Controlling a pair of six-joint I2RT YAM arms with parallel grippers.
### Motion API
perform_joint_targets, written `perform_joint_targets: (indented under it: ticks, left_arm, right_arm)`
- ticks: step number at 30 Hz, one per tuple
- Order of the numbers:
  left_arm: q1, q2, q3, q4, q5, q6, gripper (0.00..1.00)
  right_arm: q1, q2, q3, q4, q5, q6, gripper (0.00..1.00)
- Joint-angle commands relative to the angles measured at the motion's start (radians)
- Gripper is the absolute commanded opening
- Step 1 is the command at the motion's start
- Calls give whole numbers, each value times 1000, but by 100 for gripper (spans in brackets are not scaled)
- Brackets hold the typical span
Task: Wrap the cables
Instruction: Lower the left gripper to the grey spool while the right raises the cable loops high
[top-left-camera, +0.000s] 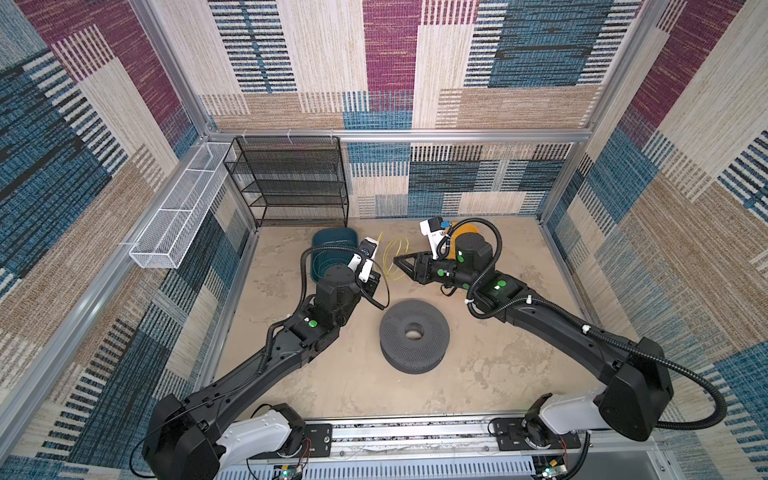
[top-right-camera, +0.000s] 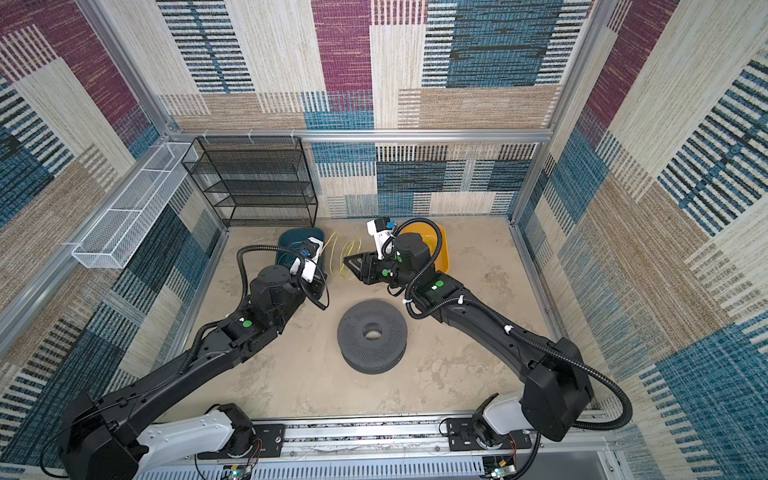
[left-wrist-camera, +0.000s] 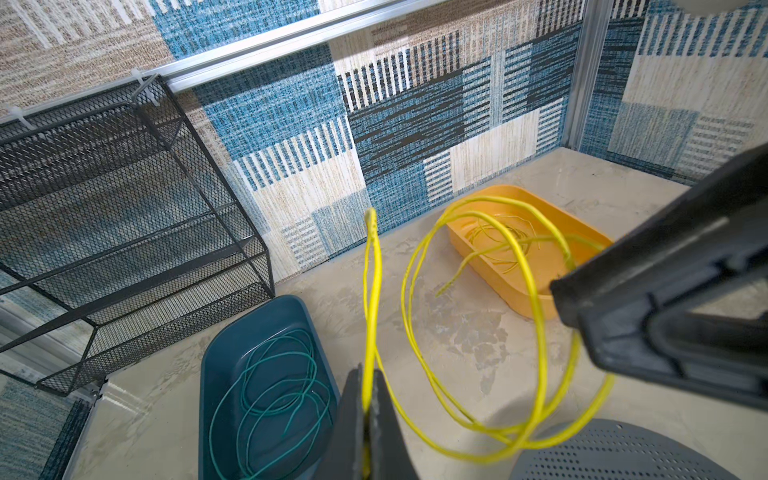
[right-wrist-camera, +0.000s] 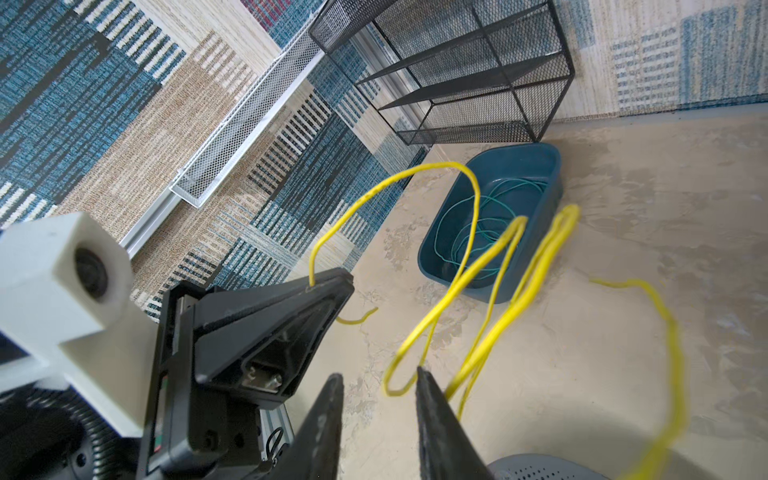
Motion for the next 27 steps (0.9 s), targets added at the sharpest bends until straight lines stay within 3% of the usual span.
perform_joint_targets:
  ticks: [1,12,15,21,27]
  left_arm:
    - [0,-9,-1,40,-13,18,0]
    - [-5,-18,-10,42,10,12,0]
    - [-6,-19,-10,42,10,12,0]
    - [-8,-24,-16,42,6,14,0]
    - [-8,-23,-19,42,50,-9,0]
  right_arm:
    - [0,-10,-7,5,21,16,36]
    - [-7,78,58,25,8,8,39]
    - [-11,100,83,33,14,11,34]
    - [-46,54,69,39,82,4,5]
    - [-160,-48,39,45,107,7,0]
